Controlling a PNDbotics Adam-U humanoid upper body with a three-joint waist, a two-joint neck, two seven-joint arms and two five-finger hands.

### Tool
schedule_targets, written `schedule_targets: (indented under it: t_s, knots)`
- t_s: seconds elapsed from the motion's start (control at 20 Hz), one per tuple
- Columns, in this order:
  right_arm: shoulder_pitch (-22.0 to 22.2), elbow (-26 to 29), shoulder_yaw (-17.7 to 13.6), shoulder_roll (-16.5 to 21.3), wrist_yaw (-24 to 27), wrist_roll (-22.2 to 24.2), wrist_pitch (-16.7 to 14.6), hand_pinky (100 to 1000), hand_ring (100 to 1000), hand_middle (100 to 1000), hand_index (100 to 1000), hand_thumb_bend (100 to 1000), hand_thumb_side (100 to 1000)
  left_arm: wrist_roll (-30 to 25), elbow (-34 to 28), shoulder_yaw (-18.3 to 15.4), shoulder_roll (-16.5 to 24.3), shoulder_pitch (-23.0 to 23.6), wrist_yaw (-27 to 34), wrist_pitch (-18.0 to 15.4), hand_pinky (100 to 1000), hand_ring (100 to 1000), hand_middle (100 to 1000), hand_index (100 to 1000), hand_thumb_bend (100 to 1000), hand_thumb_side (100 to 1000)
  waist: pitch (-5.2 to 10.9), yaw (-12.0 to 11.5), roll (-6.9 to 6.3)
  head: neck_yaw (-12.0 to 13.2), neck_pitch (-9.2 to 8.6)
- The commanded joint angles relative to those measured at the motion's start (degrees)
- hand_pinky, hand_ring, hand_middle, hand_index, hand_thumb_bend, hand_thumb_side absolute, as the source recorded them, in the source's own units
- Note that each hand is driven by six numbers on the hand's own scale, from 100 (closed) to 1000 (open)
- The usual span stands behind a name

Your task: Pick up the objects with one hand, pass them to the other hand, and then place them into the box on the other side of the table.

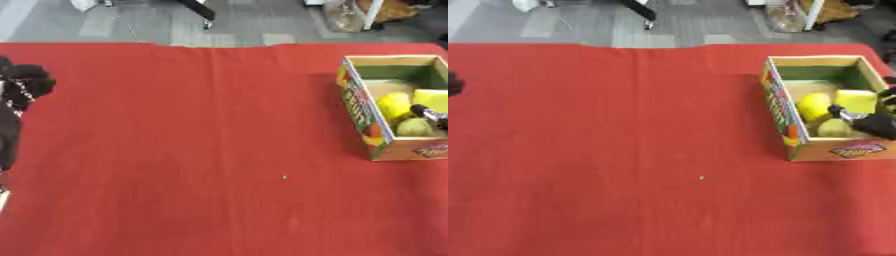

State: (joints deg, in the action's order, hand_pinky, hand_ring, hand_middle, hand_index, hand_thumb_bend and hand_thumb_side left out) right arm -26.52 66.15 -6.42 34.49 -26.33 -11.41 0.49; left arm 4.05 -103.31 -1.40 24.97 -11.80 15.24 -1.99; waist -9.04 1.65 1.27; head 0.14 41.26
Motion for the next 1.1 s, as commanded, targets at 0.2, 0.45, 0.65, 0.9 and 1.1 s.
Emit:
schedule_targets:
  t_s: [0.2, 0.45, 0.65, 0.9, 1.1]
  knots:
    - [-0.5, 4.0, -1.4, 0.9, 1.6, -0.6, 0.6, 660, 701, 654, 870, 719, 457, -0.1, -0.4, -0.8, 0.3, -0.4, 0.0, -0.3, 809, 674, 613, 684, 303, 821, 1.01, 0.1, -0.2, 0.8, 0.13]
    - [1.1, 10.6, -7.6, -1.1, 5.7, -4.7, -3.4, 663, 699, 653, 842, 612, 390, 1.4, 0.3, -2.3, -2.6, -0.2, -1.9, -1.6, 805, 669, 609, 681, 291, 810, 0.86, 0.5, -0.32, 2.2, -0.48]
    - [4.6, 16.7, -8.6, -3.1, 9.4, -8.4, -7.2, 667, 705, 662, 825, 482, 352, 3.2, -0.2, -2.8, -3.7, -0.1, -4.6, -2.6, 802, 667, 607, 676, 271, 798, 0.76, 0.6, -0.48, 2.8, -0.51]
    - [10.8, 24.0, -5.3, -7.6, 13.9, -11.3, -11.7, 662, 709, 668, 810, 399, 347, 5.3, -0.4, -2.9, -5.8, 0.3, -7.9, -3.2, 802, 669, 608, 674, 252, 797, 0.52, 0.2, -0.46, 3.4, -0.93]
    - [15.5, 30.1, -3.1, -12.5, 17.0, -8.3, -12.5, 654, 708, 668, 797, 384, 339, 6.4, 0.6, -2.5, -8.1, 1.0, -9.0, -3.4, 802, 668, 608, 673, 246, 808, 0.47, -0.3, -0.37, 3.4, -1.01]
